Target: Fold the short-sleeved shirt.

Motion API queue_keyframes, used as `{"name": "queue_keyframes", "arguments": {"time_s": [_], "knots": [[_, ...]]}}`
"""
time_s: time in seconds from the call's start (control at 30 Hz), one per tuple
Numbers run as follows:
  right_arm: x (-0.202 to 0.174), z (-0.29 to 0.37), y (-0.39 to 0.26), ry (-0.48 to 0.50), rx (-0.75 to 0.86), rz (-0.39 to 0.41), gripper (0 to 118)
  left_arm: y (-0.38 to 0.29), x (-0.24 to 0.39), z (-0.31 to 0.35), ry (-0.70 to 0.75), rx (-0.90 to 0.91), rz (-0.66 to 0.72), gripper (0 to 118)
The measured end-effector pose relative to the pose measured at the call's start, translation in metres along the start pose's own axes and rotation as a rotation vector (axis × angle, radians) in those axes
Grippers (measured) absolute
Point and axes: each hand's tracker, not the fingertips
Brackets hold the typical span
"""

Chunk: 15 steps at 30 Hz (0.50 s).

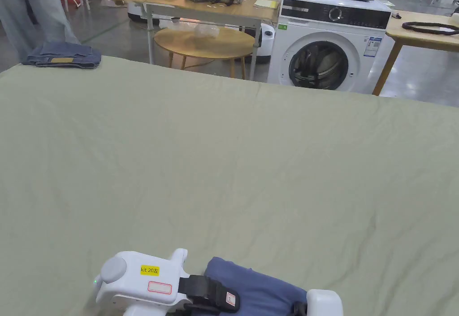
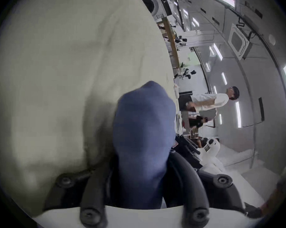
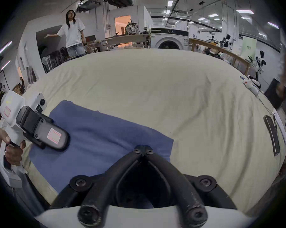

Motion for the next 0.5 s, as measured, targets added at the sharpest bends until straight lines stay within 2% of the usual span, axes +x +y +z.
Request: {"name": "queue_keyframes", "arguments": {"time_s": [0.13, 0.5], "knots": [[-0.001, 0.000, 0.000, -0.003, -0.001, 0.015, 0, 0.001, 0.003, 0.004, 0.010, 0.026, -0.018, 21], [-0.010, 0.015, 0.023, 0.006, 0.021, 0.065, 0, 0.003, 0.015, 0.030, -0.007, 0.054, -0.014, 20]]}}
